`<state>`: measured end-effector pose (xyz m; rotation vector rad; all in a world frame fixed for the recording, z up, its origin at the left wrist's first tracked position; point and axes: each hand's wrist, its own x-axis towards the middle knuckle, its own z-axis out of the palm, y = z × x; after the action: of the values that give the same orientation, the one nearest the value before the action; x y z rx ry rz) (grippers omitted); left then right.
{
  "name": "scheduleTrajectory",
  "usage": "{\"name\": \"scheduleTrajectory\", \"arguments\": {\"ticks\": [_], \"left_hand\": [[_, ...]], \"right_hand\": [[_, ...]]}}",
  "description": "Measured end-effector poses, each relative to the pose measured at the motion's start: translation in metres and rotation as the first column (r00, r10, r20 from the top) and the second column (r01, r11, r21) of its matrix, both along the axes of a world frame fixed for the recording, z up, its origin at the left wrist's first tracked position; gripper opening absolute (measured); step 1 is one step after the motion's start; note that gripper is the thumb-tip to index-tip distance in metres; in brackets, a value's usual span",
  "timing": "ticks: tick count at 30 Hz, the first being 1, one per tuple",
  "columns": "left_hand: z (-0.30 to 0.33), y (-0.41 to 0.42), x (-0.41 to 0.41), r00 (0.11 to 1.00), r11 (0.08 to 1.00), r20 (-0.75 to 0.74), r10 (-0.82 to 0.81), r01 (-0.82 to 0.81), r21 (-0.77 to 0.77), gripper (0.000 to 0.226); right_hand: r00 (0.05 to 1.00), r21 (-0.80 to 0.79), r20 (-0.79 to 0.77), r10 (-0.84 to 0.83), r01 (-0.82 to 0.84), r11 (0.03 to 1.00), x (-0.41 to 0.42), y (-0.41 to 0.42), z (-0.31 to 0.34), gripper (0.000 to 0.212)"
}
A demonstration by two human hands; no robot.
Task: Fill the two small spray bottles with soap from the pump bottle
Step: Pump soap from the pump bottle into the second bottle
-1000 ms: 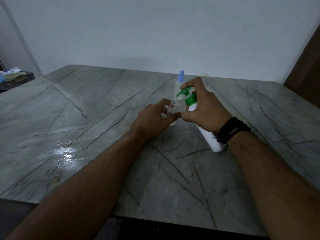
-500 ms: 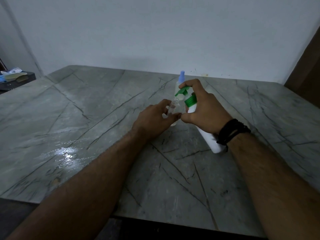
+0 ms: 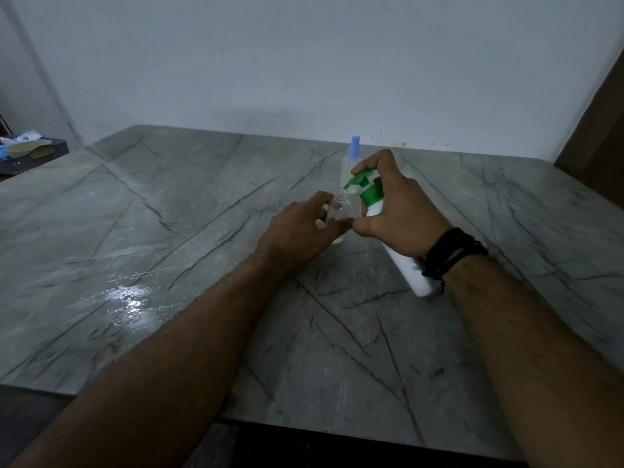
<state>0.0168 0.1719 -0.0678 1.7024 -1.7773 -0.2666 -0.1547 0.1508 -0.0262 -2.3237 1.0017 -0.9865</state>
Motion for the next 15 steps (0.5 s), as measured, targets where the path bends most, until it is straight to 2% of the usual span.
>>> {"name": "scheduleTrajectory", "arguments": {"ticks": [15], "left_hand": [[0.001,0.0017,-0.0003,1.0,1.0,0.002,-0.007,0.007,-0.009,0.053]], "right_hand": [[1.0,0.005,0.015,-0.014,0.014,1.0,0.0001,0.0015,-0.0003,0.067]]}}
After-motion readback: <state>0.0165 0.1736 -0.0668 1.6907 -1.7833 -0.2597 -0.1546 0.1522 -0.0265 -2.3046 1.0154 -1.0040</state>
